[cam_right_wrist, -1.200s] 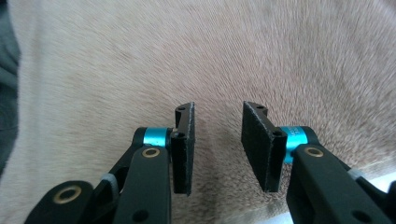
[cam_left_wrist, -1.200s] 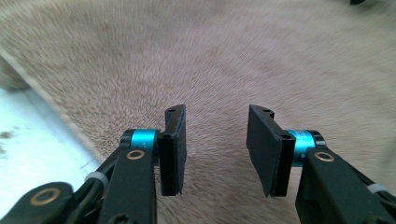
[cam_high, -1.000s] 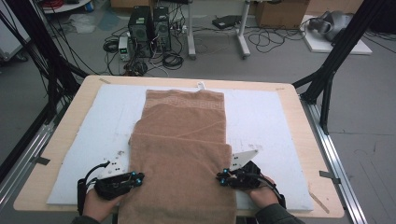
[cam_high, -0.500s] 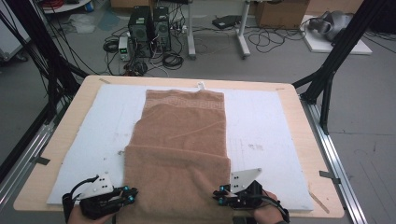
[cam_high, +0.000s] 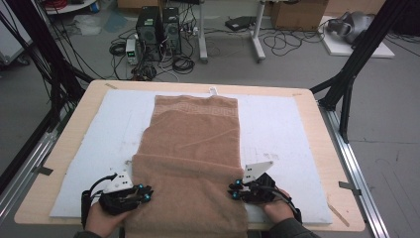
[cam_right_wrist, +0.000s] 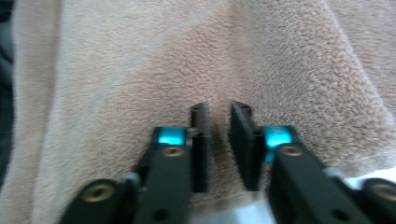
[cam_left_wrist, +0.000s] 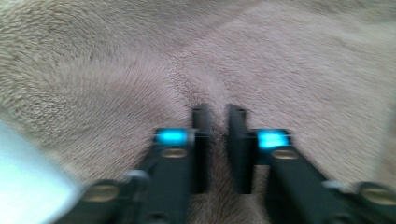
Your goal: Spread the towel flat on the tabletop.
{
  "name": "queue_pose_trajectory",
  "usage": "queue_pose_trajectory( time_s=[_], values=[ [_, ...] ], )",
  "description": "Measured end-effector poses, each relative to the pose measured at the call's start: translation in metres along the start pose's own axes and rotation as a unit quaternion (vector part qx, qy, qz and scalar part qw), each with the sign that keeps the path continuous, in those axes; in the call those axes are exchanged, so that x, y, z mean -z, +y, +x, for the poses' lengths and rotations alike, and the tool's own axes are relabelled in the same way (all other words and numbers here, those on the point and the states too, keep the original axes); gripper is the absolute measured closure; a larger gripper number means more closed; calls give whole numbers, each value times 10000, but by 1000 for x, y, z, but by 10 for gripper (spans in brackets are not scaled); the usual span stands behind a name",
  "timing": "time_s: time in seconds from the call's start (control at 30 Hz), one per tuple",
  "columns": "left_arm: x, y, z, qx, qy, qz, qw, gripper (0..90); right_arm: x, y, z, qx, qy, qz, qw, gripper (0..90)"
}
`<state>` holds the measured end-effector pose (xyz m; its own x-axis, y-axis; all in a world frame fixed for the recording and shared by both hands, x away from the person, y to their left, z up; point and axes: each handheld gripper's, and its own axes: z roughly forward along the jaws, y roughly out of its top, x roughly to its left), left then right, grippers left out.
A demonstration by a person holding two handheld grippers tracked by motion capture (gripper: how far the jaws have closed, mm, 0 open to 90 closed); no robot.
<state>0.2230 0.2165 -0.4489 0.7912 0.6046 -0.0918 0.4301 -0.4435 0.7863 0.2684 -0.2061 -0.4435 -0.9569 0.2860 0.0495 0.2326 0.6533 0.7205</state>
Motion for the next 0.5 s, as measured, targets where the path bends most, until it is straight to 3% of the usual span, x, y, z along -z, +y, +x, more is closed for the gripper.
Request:
queue_pose_trajectory(
  time_s=[0.17,0.33,0.4,0.43,0.5],
  values=[
    [8,-5,-11,-137,25,1,9999,863,3,-1,8,115,72,26,9999,853],
    [31,-15,-28,-85,-187,-131,9997,854,13,-3,27,190,251,-62,9995,850],
    [38,-14,-30,-11,-193,-215,9996,788,22,-1,34,189,194,-227,9994,830],
    [38,-13,-30,-29,-114,-227,9997,702,25,-1,34,178,104,-287,9994,816],
    [32,-10,-26,-86,-86,-167,9998,650,26,1,30,201,-85,-202,9996,760]
  ],
)
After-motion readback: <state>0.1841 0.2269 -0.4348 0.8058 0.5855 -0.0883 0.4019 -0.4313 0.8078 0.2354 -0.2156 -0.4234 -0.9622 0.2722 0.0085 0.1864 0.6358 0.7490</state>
